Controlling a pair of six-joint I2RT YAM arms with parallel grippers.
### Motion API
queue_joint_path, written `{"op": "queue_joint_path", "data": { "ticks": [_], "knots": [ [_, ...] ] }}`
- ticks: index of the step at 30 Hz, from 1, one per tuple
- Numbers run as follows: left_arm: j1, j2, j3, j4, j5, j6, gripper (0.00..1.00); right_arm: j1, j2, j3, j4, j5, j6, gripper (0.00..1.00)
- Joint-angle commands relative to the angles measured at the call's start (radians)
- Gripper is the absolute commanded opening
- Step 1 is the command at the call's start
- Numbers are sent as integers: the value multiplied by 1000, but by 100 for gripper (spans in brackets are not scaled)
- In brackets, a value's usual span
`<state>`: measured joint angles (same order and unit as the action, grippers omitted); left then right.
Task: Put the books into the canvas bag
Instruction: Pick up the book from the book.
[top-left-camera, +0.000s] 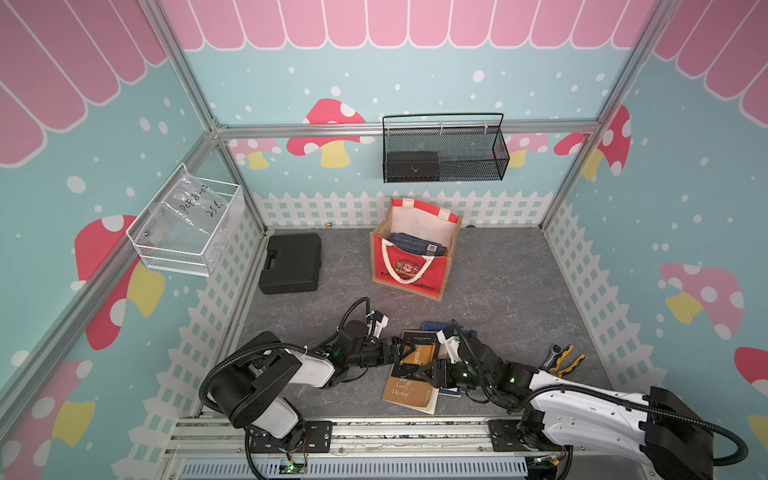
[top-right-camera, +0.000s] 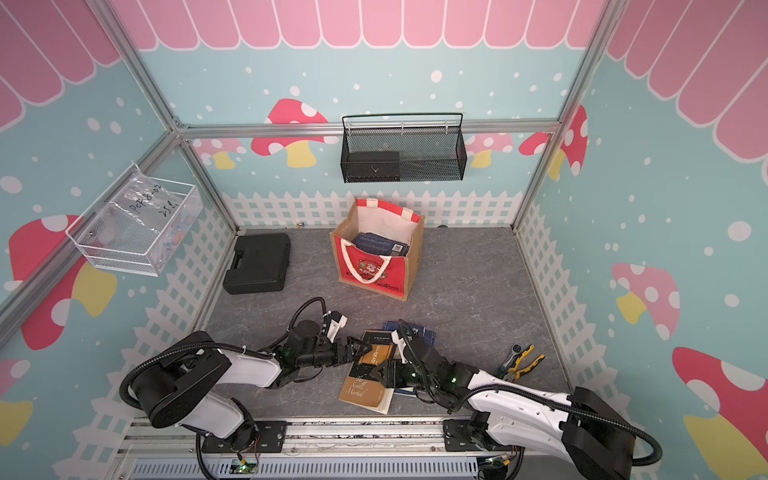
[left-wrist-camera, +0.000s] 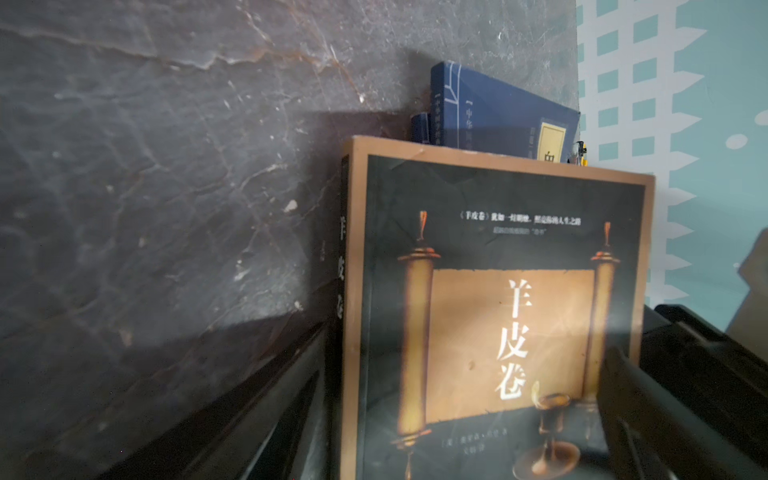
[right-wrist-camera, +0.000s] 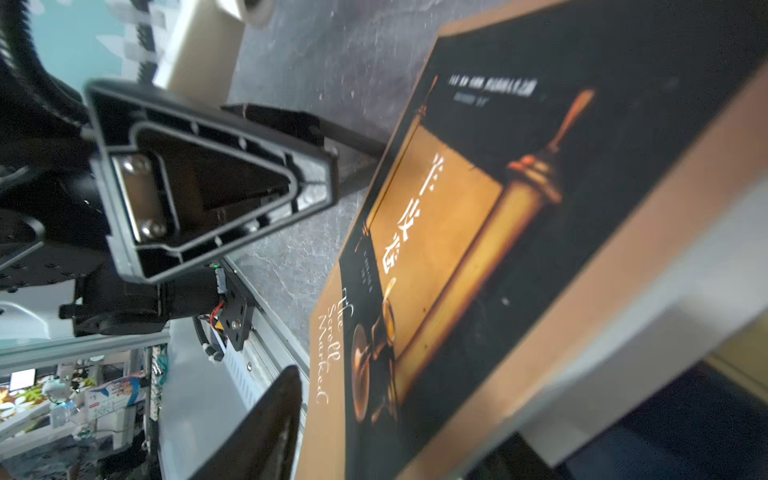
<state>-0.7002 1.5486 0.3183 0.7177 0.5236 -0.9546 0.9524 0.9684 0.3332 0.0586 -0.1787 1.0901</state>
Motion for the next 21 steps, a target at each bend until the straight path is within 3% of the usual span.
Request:
{"op": "queue_joint_path", "data": {
  "ticks": [1, 3, 7, 12, 16, 21],
  "knots": [
    [-12, -14, -9, 11, 16, -20, 99, -30, -32, -12, 34, 50, 27, 39],
    [-13, -48, 5, -38, 8, 2, 99, -53, -37, -12, 34, 48, 14, 22],
    [-9, -149, 43, -212, -24, 84, 99, -110, -41, 5, 34, 23, -36, 7],
    [45, -310, 43, -343, -23, 173, 99, -203, -61, 48, 69, -94, -180, 2],
    [105, -450, 76, -469, 29, 260, 99, -304, -41, 112, 111, -337, -324, 2],
    [140, -560, 163, -677, -11, 311, 99, -365, 24, 224, 109, -605, -439, 1]
  ]
}}
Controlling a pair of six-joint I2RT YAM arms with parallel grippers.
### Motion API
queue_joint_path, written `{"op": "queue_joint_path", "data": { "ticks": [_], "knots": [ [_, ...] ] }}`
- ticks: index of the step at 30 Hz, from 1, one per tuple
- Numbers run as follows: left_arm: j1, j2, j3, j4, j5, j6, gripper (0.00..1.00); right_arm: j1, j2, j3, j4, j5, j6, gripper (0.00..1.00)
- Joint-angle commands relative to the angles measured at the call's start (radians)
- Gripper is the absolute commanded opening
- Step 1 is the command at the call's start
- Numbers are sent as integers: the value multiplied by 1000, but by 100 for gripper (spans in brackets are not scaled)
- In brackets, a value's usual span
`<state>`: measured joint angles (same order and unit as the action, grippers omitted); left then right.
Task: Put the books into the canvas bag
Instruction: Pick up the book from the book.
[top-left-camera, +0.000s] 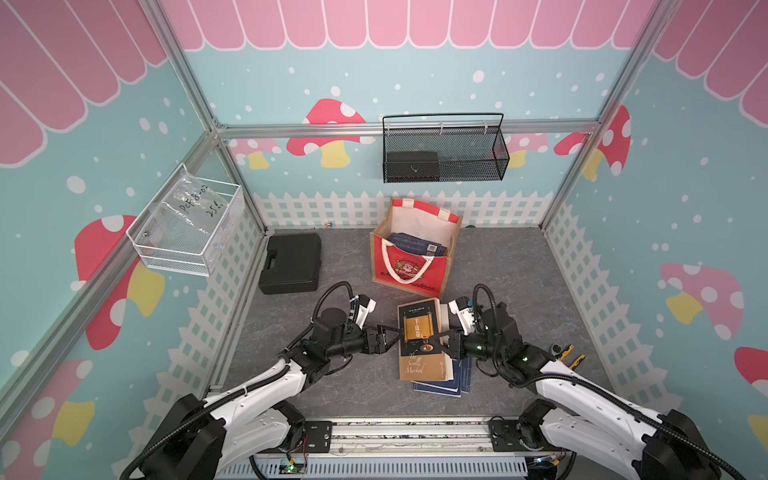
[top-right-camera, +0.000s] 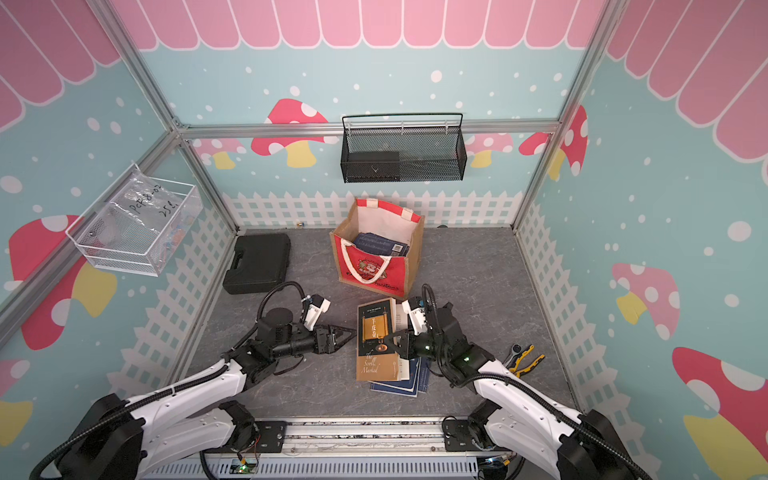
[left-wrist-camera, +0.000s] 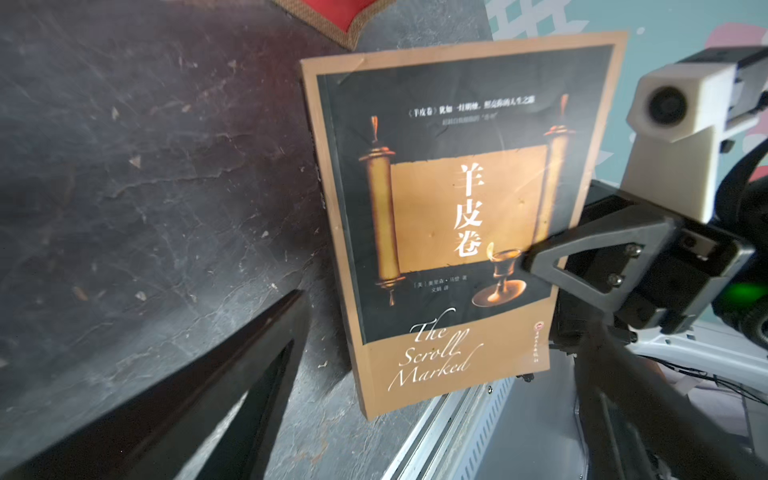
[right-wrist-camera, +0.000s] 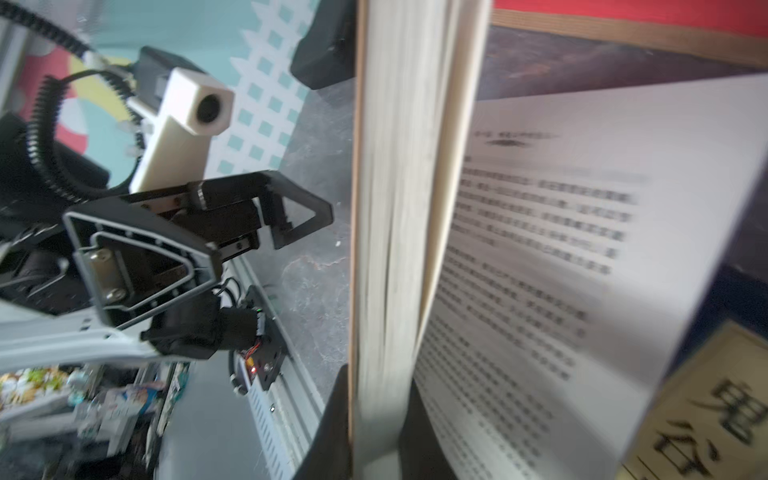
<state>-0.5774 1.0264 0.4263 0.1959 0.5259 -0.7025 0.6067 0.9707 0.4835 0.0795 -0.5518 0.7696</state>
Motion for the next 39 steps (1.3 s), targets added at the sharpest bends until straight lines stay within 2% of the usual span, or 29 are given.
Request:
{"op": "queue_joint_path", "data": {
  "ticks": [1, 7, 9, 11, 15, 19, 23, 25, 28, 30, 32, 33, 39],
  "knots": [
    [30, -50, 86, -209, -14, 62, 99, -28, 40, 98, 77, -280, -139, 1],
    [121, -87, 351, -671, -16, 217, 99, -49, 101, 176, 74, -457, -215, 0],
    [185, -82, 414, -782, 30, 267, 99, -60, 108, 198, 77, -509, -235, 0],
    [263, -76, 449, -836, 142, 302, 99, -71, 110, 221, 77, -567, -255, 0],
    [335, -59, 478, -855, 350, 339, 99, -104, 112, 249, 89, -632, -264, 0],
    [335, -48, 480, -850, 459, 359, 99, -152, 122, 254, 163, -731, -204, 0],
    [333, -82, 439, -707, 567, 277, 98, -175, 167, 275, 178, -804, -170, 0],
    [333, -88, 431, -681, 575, 260, 97, -174, 184, 284, 178, -846, -167, 0],
    [330, -66, 427, -675, 588, 263, 90, -174, 194, 287, 178, -884, -165, 0],
    [323, -46, 429, -669, 601, 264, 79, -173, 200, 287, 178, -899, -162, 0],
    [315, -29, 437, -668, 606, 268, 62, -173, 205, 284, 179, -904, -158, 0],
    [312, -24, 440, -668, 607, 270, 58, -173, 207, 280, 175, -905, -156, 0],
    [263, 13, 462, -685, 619, 300, 44, -146, 227, 272, 116, -902, -187, 0]
  ]
}}
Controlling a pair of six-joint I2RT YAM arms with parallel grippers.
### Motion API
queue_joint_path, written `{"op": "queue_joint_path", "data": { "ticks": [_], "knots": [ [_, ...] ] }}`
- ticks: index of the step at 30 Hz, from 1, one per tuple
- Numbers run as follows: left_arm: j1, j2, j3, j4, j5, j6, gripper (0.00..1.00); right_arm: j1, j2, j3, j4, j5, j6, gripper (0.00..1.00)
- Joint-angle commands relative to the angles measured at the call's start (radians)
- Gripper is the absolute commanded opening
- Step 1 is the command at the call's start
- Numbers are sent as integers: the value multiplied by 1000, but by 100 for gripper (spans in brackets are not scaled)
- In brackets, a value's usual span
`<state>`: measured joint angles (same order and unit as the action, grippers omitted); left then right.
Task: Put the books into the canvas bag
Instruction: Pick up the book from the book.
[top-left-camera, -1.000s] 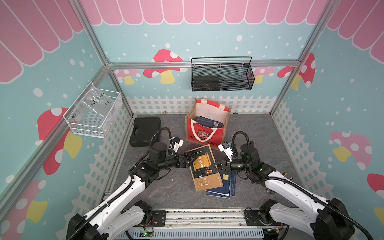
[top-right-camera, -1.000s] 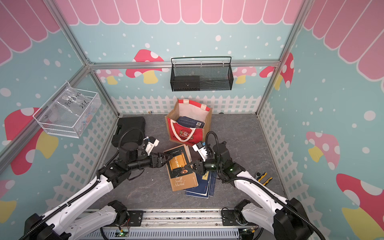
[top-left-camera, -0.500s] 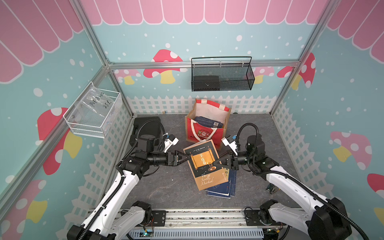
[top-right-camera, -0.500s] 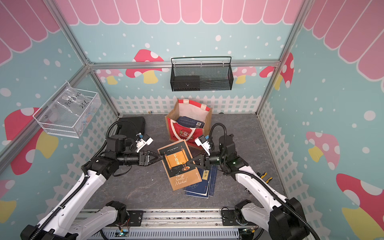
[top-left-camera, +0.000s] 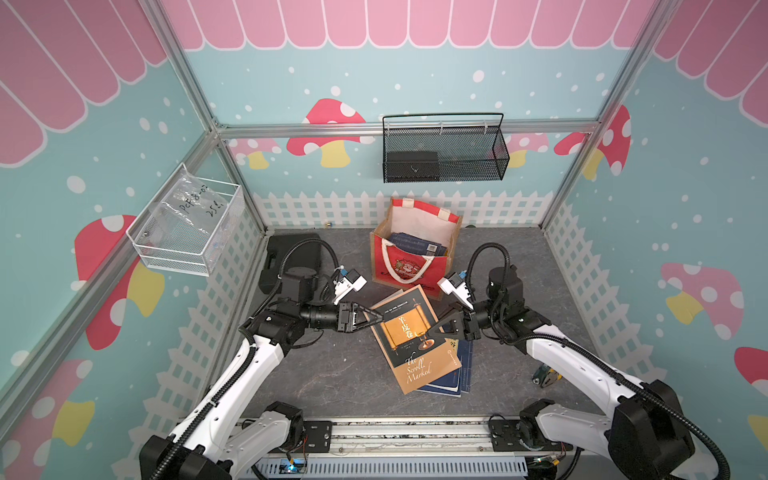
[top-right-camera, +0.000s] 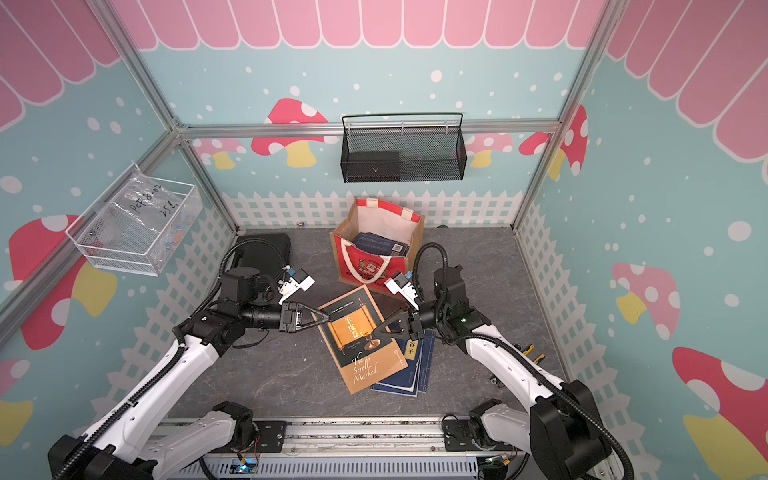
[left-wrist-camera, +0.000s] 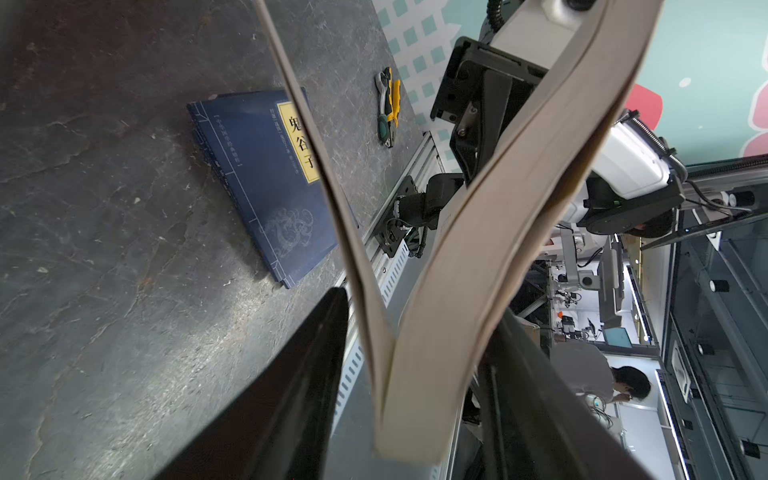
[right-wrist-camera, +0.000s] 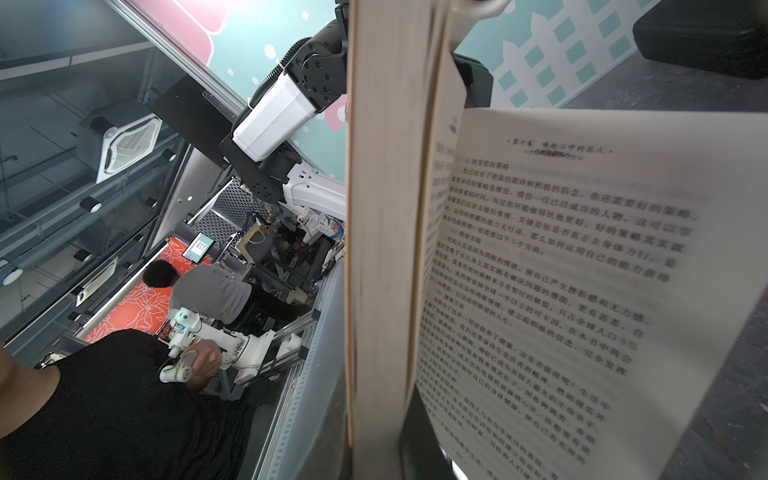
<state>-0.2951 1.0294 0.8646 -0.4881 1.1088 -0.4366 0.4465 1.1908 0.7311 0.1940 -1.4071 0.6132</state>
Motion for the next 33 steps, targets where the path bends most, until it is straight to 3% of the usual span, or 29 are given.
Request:
{"op": "queue_joint_path", "data": {
  "ticks": [1, 4, 7, 9, 11, 13, 16, 20, 24, 31, 33],
  "knots": [
    [-25, 15, 32, -18, 34, 51, 41, 17, 11, 28, -34, -38, -56, 0],
    [-30, 19, 40, -47, 22, 79, 28, 20, 31, 43, -118, -14, -118, 0],
    [-30, 16, 39, -47, 8, 85, 4, 19, 46, 61, -152, 21, -140, 0],
    [-30, 15, 46, -52, -12, 89, 0, 17, 66, 86, -196, 63, -170, 1],
    [-27, 11, 60, -55, -39, 91, 0, 17, 82, 100, -226, 123, -187, 16],
    [-11, -7, 70, -43, -96, 75, 0, 13, 80, 105, -234, 192, -192, 43],
    [34, -85, 37, 78, -184, -31, 0, 6, 35, 98, -235, 337, -176, 68],
    [62, -209, -60, 310, -317, -179, 0, 4, -28, 56, -210, 519, -98, 93],
    [63, -243, -108, 421, -406, -238, 0, 4, -76, -27, -126, 615, 13, 97],
    [63, -355, -277, 827, -530, -416, 0, 9, -121, -163, 156, 675, 247, 100],
    [63, -358, -299, 923, -521, -439, 0, 10, -124, -193, 232, 699, 300, 100]
  ]
}}
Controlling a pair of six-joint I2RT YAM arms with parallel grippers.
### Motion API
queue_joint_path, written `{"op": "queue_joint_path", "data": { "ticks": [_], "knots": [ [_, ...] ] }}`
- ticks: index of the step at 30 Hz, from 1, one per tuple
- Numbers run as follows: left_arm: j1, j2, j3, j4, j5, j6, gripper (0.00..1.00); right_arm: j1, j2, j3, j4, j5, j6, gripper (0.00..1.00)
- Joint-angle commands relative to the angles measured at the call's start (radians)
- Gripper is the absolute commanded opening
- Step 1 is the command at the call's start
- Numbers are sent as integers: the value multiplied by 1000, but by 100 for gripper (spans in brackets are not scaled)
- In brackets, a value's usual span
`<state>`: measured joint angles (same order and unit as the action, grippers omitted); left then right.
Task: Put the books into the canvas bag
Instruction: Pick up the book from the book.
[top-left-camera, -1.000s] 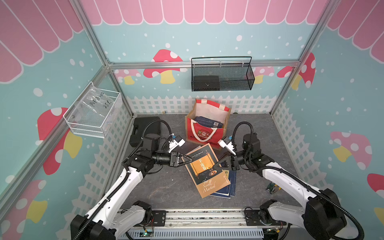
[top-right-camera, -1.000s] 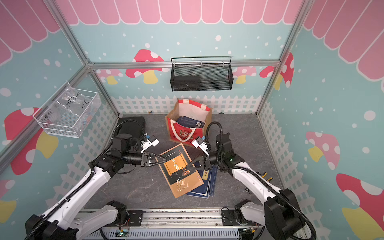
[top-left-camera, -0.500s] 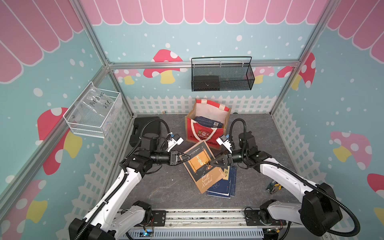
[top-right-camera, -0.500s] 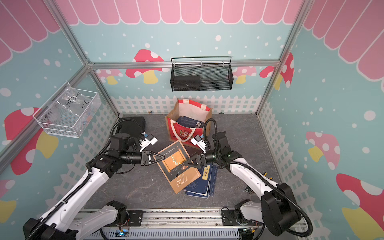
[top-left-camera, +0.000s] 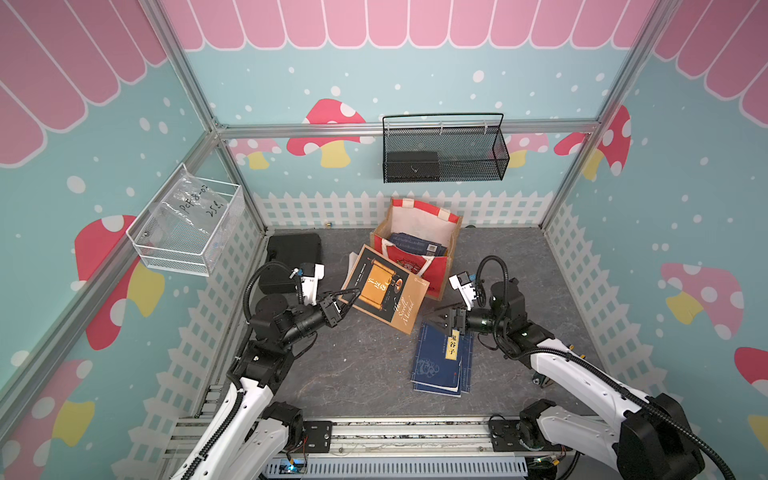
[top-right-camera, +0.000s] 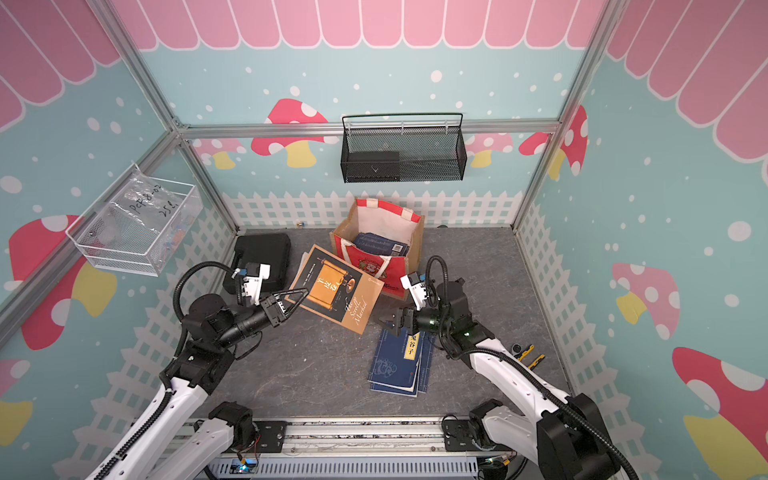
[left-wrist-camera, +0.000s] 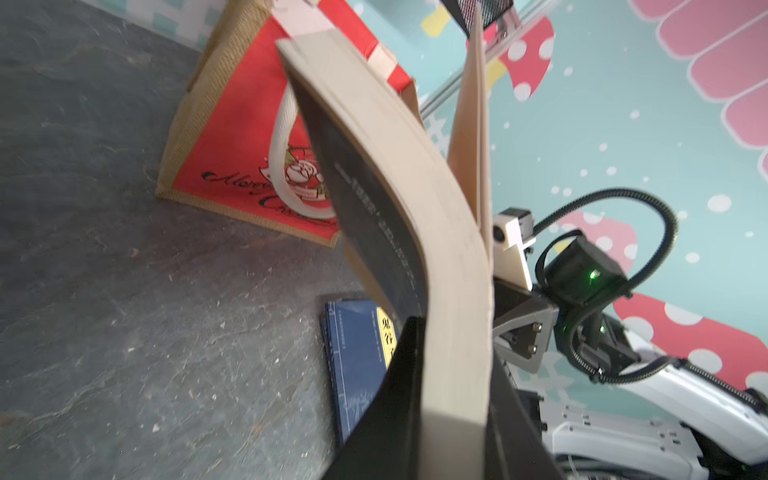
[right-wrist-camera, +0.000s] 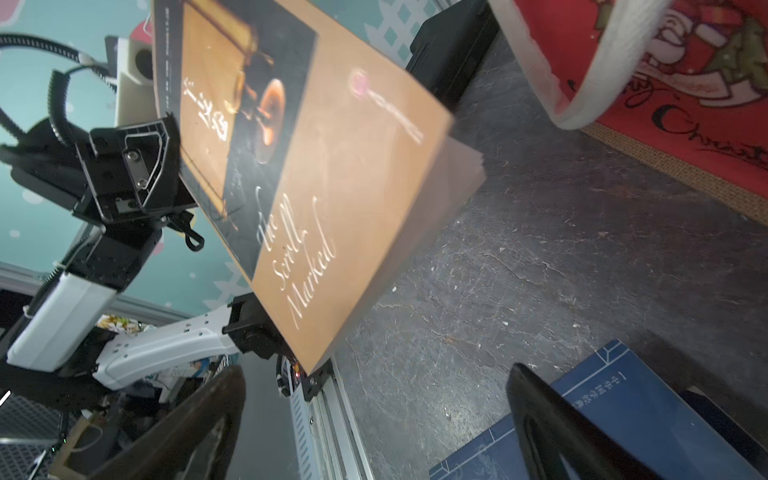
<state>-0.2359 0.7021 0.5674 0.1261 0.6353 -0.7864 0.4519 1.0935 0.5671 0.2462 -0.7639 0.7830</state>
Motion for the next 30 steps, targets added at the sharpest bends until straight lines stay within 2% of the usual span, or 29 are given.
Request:
{"op": "queue_joint_path", "data": {
  "ticks": [1, 6, 9, 16, 23, 30],
  "knots": [
    [4, -18, -4, 348, -31, -99, 0, 5, -22, -46, 229, 59, 163, 99],
    [1, 61, -23, 547, 43, -192, 0, 11, 42, -98, 544, 37, 331, 100],
    [-3, 76, -38, 603, 50, -220, 0, 17, 73, -76, 635, 31, 375, 99],
    [-14, 68, -33, 590, 68, -209, 0, 27, 154, 2, 769, 3, 430, 99],
    [-23, 64, -35, 574, 71, -202, 0, 43, 277, 50, 1057, -30, 569, 98],
    [-22, 7, -17, 404, -7, -109, 0, 46, 230, 48, 1014, -29, 528, 96]
  ]
}}
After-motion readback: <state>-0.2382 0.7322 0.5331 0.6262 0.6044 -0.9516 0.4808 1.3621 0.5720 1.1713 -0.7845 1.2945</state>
